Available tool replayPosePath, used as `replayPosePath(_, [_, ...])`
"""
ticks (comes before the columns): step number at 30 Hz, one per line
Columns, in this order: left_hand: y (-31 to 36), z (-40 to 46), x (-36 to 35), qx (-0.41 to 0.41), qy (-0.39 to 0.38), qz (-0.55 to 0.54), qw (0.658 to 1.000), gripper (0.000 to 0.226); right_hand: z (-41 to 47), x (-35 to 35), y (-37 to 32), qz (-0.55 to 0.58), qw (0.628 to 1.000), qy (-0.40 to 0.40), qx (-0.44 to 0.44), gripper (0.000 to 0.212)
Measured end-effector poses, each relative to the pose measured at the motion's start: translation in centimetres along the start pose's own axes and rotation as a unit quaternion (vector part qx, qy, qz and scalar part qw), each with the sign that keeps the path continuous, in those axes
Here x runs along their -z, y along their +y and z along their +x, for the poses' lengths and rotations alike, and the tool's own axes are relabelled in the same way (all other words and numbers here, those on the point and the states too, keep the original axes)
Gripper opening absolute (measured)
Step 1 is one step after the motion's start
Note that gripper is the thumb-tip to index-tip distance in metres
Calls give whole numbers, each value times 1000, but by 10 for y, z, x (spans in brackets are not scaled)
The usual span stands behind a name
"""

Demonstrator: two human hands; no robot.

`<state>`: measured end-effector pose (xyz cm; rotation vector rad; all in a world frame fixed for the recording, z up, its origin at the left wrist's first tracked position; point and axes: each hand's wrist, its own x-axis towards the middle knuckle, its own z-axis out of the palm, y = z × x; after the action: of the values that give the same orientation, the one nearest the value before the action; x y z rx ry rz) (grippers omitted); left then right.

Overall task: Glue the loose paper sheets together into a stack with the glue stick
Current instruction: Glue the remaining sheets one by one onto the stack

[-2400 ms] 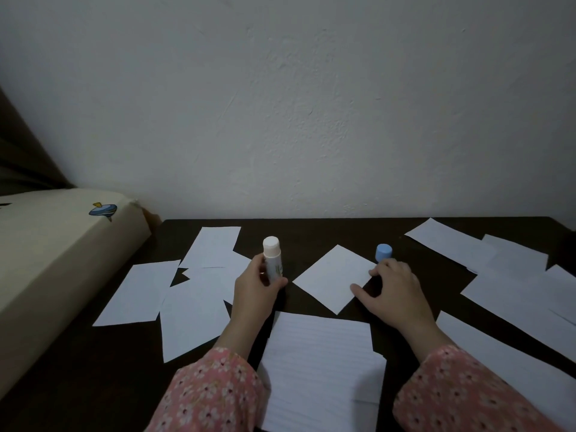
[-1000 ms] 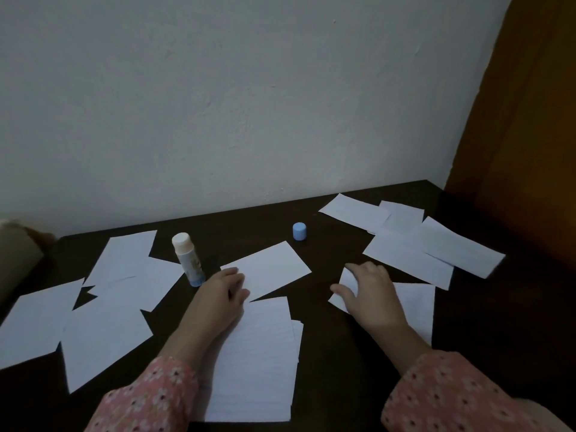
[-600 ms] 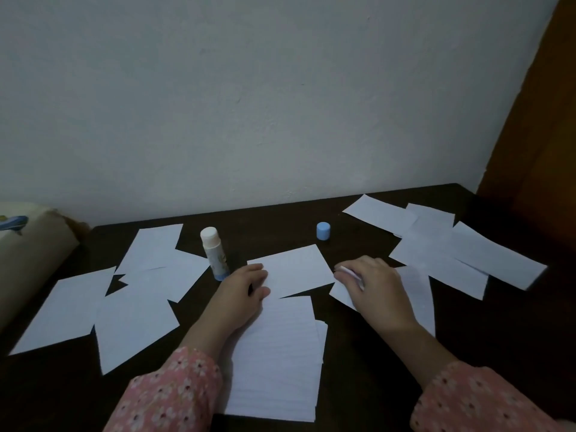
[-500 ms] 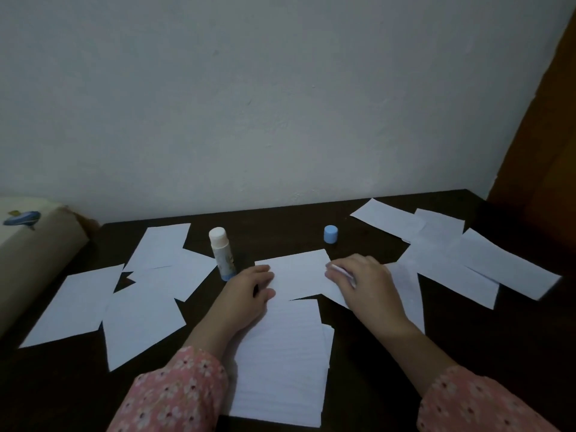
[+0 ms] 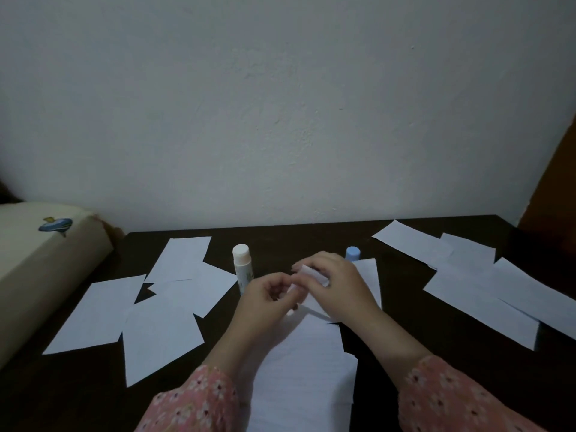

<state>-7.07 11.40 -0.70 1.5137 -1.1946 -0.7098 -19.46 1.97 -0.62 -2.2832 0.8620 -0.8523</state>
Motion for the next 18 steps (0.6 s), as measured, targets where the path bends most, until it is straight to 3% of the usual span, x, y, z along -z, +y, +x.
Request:
replayPosePath(2, [0,0,4,18,5,-24,1000,12,-2,4,8,-68,997,34,9,34])
replayPosePath(4, [-1,-1,4,47,21,-53,997,12,-10,8,19,-114,986,119,-21,44])
replayPosePath(8, [-3,0,2,92,49,-106,989,11,-35,8,41,-55,958,239,-146,45])
replayPosePath(10, [-2,-1,0,114,54,-127,984,13,-43,9,48,-10,952,242,-189,48])
replayPosePath(12, [-1,-3,-3,133,48,-146,979,12,-46,13,52,36,950,228,-210,37])
replayPosePath(15, [-5,-3,-9,184,48,-133,973,6,-45,14,56,28,953,188,-234,16])
replayPosePath(18, [-7,-1,-11,207,56,-116,970,3,-42,15,58,20,955,170,-243,14])
